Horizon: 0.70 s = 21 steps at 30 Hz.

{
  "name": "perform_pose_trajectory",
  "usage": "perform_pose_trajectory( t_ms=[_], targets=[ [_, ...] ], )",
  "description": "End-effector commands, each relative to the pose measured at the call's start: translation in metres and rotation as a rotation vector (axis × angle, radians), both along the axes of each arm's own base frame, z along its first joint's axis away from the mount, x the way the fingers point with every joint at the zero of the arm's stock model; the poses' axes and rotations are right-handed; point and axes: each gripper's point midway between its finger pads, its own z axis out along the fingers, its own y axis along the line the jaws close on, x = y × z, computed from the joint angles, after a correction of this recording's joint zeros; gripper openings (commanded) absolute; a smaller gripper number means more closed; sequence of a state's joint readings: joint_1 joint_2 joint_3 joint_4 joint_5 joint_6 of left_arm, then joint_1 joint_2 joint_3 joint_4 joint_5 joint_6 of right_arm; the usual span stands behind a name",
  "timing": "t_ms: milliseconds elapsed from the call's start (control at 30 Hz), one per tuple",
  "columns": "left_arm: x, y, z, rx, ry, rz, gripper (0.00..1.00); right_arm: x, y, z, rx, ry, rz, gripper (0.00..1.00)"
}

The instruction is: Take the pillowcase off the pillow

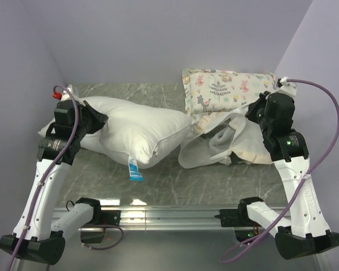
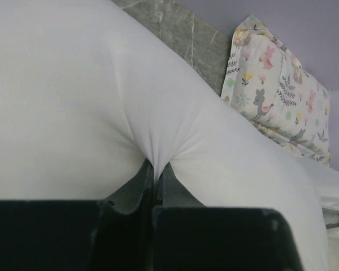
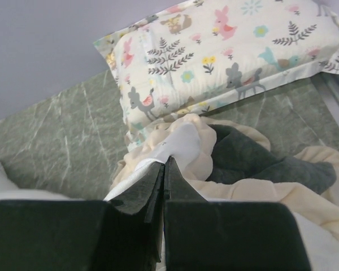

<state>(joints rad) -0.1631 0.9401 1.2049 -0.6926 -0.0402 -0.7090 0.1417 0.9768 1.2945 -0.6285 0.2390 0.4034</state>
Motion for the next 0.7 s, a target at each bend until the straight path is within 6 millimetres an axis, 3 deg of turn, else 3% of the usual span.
perform_pose_trajectory(
  t_ms=[0,33,100,133,200,233,267,300,333,400,433,567,667],
  targets=[
    [0.032,-0.006,0.037,-0.104,-0.176,0.032,0.01,0.0,0.013,0.012,0.043,-0.064,0.066,0.0],
    [0.041,-0.008,0.038,-0.119,-0.191,0.034,0.0,0.001,0.018,-0.012,0.055,-0.024,0.087,0.0],
    [0.058,-0.012,0.02,-0.151,-0.145,0.05,0.0,-0.006,0.034,-0.024,0.082,-0.038,0.15,0.0],
    [0.071,-0.014,0.017,-0.174,-0.147,0.059,0.0,-0.009,0.041,-0.048,0.097,-0.016,0.172,0.0],
    [0.08,-0.019,0.007,-0.194,-0.136,0.055,0.01,-0.013,0.054,-0.076,0.095,0.023,0.204,0.0],
    [0.084,-0.022,0.003,-0.2,-0.131,0.045,0.01,-0.02,0.07,-0.107,0.086,0.087,0.245,0.0],
    [0.091,-0.024,-0.006,-0.198,-0.112,0.052,0.0,-0.022,0.079,-0.12,0.079,0.106,0.263,0.0],
    [0.093,-0.025,-0.014,-0.191,-0.099,0.059,0.0,-0.027,0.083,-0.147,0.073,0.156,0.256,0.0],
    [0.095,-0.027,-0.02,-0.185,-0.091,0.058,0.0,-0.035,0.103,-0.161,0.069,0.182,0.317,0.0],
    [0.1,-0.028,-0.035,-0.176,-0.067,0.062,0.0,-0.039,0.12,-0.182,0.08,0.202,0.361,0.0],
    [0.101,-0.03,-0.039,-0.172,-0.059,0.057,0.0,-0.05,0.128,-0.206,0.082,0.25,0.381,0.0],
    [0.101,-0.037,-0.059,-0.16,-0.028,0.041,0.01,-0.066,0.147,-0.25,0.074,0.326,0.438,0.0],
    [0.097,-0.047,-0.074,-0.152,-0.001,0.021,0.0,-0.072,0.154,-0.261,0.084,0.36,0.466,0.09]
  ],
)
